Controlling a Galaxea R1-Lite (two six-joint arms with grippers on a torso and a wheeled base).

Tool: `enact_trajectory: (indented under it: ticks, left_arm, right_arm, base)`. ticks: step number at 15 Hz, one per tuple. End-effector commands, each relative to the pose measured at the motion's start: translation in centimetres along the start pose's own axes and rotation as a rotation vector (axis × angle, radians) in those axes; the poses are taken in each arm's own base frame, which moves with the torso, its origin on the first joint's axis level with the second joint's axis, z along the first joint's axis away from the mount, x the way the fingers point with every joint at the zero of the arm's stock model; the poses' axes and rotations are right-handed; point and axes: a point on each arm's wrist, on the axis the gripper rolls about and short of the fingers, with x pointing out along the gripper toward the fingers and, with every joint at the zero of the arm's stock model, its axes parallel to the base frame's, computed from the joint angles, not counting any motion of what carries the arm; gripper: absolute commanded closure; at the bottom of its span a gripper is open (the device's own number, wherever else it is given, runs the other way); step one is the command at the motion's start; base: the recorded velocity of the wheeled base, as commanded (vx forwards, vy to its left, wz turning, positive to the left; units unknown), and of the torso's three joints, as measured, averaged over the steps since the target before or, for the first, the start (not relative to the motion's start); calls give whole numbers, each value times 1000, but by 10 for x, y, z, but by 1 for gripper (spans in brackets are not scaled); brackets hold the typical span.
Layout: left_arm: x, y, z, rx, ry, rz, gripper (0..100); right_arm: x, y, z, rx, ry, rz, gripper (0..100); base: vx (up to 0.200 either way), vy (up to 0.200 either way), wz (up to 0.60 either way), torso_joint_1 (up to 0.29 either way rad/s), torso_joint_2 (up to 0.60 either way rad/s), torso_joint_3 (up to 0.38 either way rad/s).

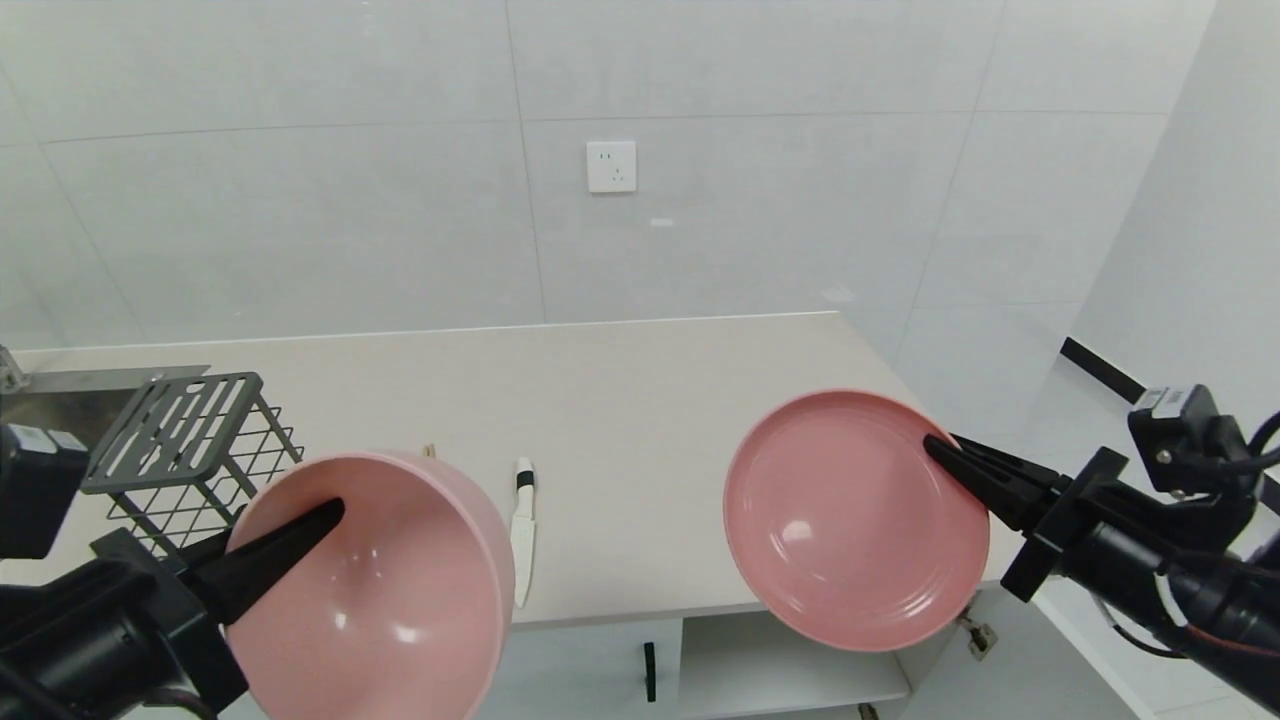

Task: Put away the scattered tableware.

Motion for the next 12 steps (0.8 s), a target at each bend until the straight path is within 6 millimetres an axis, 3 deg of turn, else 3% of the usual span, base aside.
enact_trajectory:
  ticks: [1, 12]
  left_arm:
    - [-1, 0, -7, 28, 28, -5, 100]
    - [0, 0, -11, 48, 47, -7, 100]
  right_arm:
    - [-6, 2, 3, -3, -14, 4, 100]
    - [-8, 5, -2, 2, 14, 19, 100]
  base:
    - [0, 0, 0, 0, 0, 0]
    - [0, 0, 0, -94, 276, 173]
